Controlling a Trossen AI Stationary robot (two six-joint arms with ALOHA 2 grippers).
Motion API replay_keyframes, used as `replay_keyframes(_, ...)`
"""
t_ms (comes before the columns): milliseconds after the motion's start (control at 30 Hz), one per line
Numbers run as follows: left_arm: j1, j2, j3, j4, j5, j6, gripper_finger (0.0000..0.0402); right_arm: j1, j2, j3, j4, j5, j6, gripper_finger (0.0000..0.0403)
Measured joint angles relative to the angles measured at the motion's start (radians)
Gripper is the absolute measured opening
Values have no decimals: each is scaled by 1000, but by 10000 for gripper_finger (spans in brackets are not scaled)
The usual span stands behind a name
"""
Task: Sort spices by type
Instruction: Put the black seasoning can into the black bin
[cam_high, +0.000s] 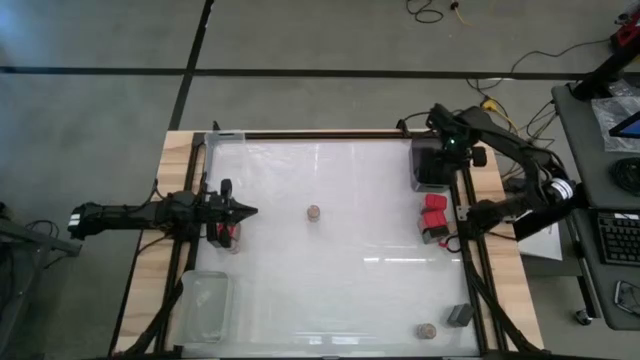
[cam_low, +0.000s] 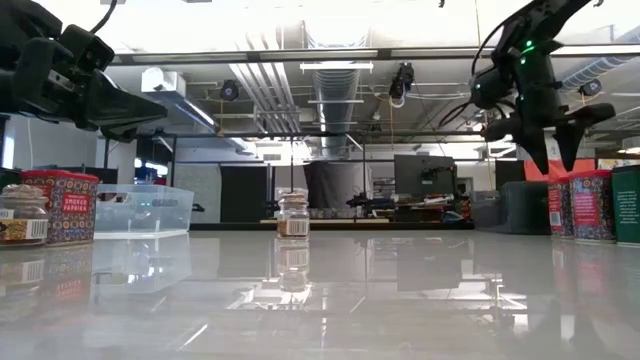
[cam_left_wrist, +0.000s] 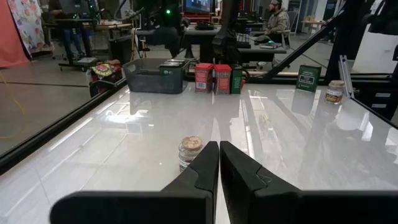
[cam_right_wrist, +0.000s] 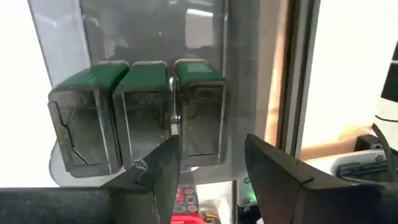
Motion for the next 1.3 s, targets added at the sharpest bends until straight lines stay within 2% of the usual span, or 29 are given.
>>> replay_keyframes(167, 0, 0, 0, 0, 0, 0, 0, 3, -38, -5, 0, 106, 87, 151)
replay_keyframes(300, 0, 0, 0, 0, 0, 0, 0, 4, -49, -23, -1, 192, 134, 121)
replay_keyframes(400, 0, 0, 0, 0, 0, 0, 0, 4, -47, -44, 11, 214, 147, 96)
replay_keyframes(567, 0, 0, 0, 0, 0, 0, 0, 4, -44, -102, 51, 214, 123, 59)
replay_keyframes(767, 0, 0, 0, 0, 0, 0, 0, 4, -44, -136, 70, 180, 109, 35)
replay_keyframes(1300, 0, 0, 0, 0, 0, 0, 0, 11, -44, -127, 92, 151, 84, 29)
